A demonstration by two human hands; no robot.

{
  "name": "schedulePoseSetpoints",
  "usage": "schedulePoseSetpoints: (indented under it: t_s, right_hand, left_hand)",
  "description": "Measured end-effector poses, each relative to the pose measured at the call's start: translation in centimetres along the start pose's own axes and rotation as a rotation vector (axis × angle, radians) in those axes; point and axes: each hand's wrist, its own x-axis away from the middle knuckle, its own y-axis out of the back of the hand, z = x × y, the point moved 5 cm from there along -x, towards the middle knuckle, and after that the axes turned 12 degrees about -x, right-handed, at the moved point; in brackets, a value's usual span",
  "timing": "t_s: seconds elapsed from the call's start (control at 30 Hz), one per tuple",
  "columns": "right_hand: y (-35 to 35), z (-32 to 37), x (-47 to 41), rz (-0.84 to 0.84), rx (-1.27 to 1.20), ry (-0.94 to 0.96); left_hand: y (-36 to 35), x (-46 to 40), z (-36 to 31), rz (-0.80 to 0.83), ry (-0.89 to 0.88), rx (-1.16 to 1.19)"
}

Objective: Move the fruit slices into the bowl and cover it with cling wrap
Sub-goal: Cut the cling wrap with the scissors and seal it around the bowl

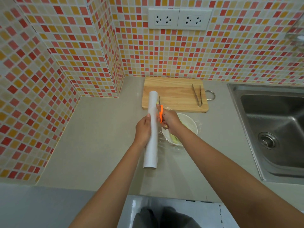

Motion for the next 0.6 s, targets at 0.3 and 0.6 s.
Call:
schedulePoseSetpoints:
  t_s: [0.3, 0.6]
  right_hand:
    - [0.2, 0.6, -1.0, 0.018, 0.006, -0.022]
    - [0.1, 1.3, -1.5, 0.030, -0.005, -0.032]
  left_hand:
    - [0.0, 0.7, -0.4, 0.010, 0.006, 0.024]
    - [0.2, 1.0, -0.8, 0.007, 0.014, 0.028]
